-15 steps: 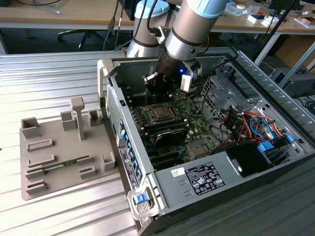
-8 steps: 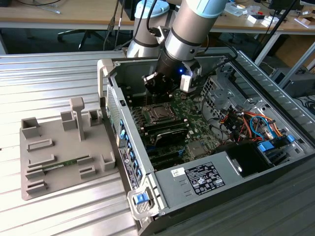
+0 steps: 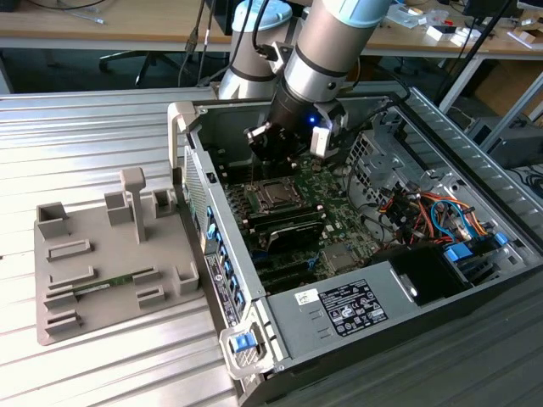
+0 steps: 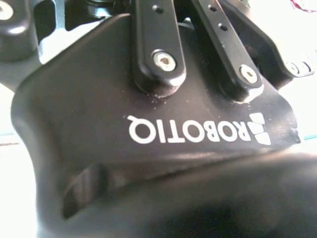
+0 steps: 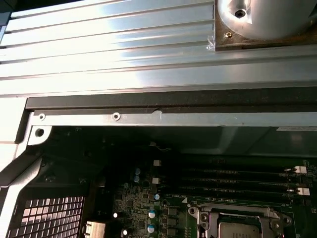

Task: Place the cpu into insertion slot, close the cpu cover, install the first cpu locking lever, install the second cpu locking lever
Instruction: 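Install the first cpu locking lever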

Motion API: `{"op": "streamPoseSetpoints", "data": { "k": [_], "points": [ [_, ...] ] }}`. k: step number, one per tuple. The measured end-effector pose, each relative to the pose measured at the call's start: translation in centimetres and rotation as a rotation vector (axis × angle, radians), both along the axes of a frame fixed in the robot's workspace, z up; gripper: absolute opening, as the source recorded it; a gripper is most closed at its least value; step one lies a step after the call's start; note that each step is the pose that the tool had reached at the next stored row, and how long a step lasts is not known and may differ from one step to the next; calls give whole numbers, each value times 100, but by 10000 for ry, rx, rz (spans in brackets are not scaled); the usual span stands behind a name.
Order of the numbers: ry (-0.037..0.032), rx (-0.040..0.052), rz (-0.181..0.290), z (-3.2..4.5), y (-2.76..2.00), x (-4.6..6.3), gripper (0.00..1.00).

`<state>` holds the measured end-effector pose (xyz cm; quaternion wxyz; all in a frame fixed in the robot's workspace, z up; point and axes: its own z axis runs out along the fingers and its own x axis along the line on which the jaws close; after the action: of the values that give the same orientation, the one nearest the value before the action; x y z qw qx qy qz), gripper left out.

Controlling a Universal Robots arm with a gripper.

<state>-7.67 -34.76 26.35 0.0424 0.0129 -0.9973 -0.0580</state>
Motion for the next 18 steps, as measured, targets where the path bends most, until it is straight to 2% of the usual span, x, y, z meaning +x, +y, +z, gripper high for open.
{"op": "streamPoseSetpoints", "data": {
  "k": [3,18],
  "points": [
    [-2,27,-2,22,0,-8,11],
    [-22,114,0,23,0,-120,11]
  ]
}}
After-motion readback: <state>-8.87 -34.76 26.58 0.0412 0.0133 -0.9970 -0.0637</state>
